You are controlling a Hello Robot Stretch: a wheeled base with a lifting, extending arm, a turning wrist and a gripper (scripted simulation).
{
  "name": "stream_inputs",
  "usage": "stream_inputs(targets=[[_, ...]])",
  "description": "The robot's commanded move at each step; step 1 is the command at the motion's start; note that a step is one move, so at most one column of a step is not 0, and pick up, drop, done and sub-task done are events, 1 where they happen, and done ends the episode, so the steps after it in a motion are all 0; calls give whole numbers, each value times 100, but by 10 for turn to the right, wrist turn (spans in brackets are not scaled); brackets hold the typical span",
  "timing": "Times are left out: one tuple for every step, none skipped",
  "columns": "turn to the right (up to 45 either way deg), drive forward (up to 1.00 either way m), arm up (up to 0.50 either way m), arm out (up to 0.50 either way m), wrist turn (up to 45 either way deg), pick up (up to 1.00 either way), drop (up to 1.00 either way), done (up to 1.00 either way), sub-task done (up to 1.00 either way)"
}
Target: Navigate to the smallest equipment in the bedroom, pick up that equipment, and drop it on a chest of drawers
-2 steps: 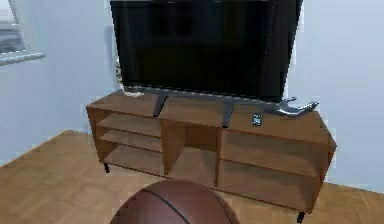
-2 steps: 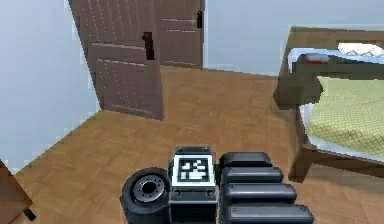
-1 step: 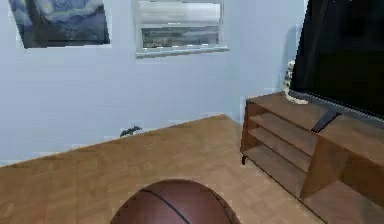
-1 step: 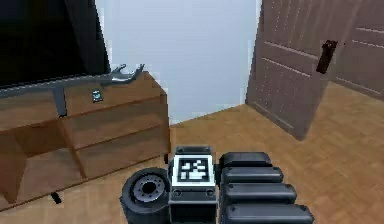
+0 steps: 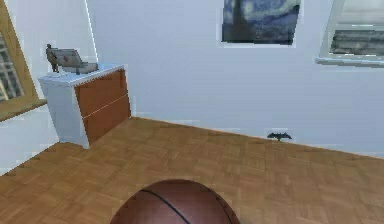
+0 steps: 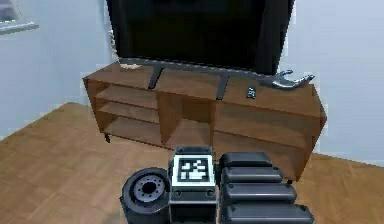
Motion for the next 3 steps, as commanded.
stream_inputs(targets=[[-150, 0, 0, 0, 0, 0, 0, 0, 0], [0, 100, 0, 0, 0, 0, 0, 0, 0], [0, 100, 0, 0, 0, 0, 0, 0, 0]])
